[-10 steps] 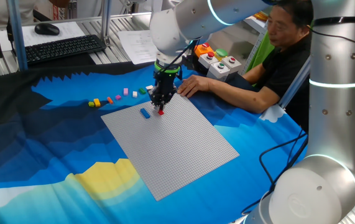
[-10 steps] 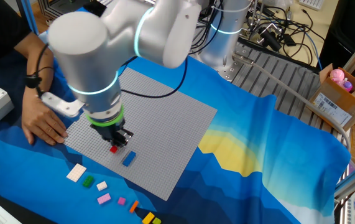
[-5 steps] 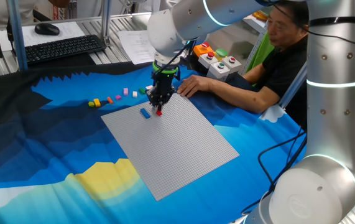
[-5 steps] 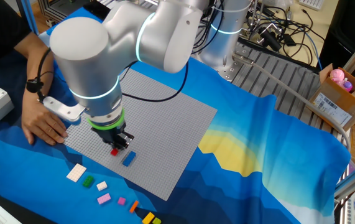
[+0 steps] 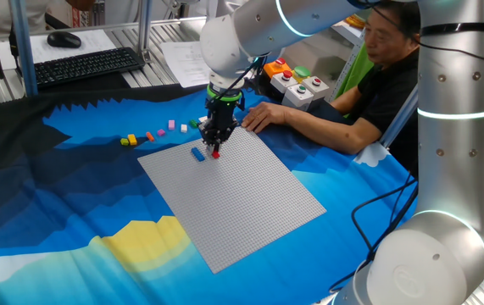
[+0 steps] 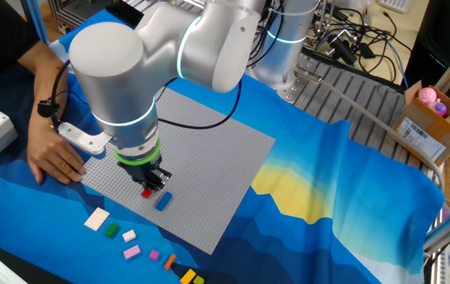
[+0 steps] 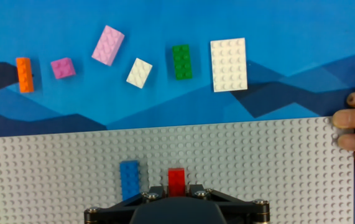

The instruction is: Stack small Lego blocks one on top of the other

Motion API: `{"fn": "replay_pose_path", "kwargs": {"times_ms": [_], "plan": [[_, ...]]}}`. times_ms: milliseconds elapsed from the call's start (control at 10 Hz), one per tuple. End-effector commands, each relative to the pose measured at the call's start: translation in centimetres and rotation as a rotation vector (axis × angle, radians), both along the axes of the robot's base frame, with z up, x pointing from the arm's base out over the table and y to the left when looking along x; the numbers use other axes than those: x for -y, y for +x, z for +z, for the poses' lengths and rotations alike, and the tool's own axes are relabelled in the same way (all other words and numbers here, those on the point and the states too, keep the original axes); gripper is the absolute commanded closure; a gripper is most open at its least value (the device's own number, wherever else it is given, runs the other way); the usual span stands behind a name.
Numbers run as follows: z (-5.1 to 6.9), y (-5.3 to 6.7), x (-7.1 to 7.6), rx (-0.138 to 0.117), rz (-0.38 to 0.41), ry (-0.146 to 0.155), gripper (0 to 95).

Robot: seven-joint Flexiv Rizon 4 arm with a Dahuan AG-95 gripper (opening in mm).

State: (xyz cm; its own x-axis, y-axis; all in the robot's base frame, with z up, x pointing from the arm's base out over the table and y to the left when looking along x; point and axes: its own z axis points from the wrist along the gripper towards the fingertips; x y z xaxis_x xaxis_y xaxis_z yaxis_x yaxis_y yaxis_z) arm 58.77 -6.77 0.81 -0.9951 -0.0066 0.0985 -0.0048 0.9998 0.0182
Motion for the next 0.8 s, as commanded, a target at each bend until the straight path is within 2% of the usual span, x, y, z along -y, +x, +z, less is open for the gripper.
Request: {"fn": "replay_pose_path", "kwargs": {"times_ms": [100,800], "plan": [[-0.03,0.07,0.03,0.0,0.004,-0.004,95.0],[-0.21,0.43,0.07,-0.002,0.007,-0.009,95.0]]}}
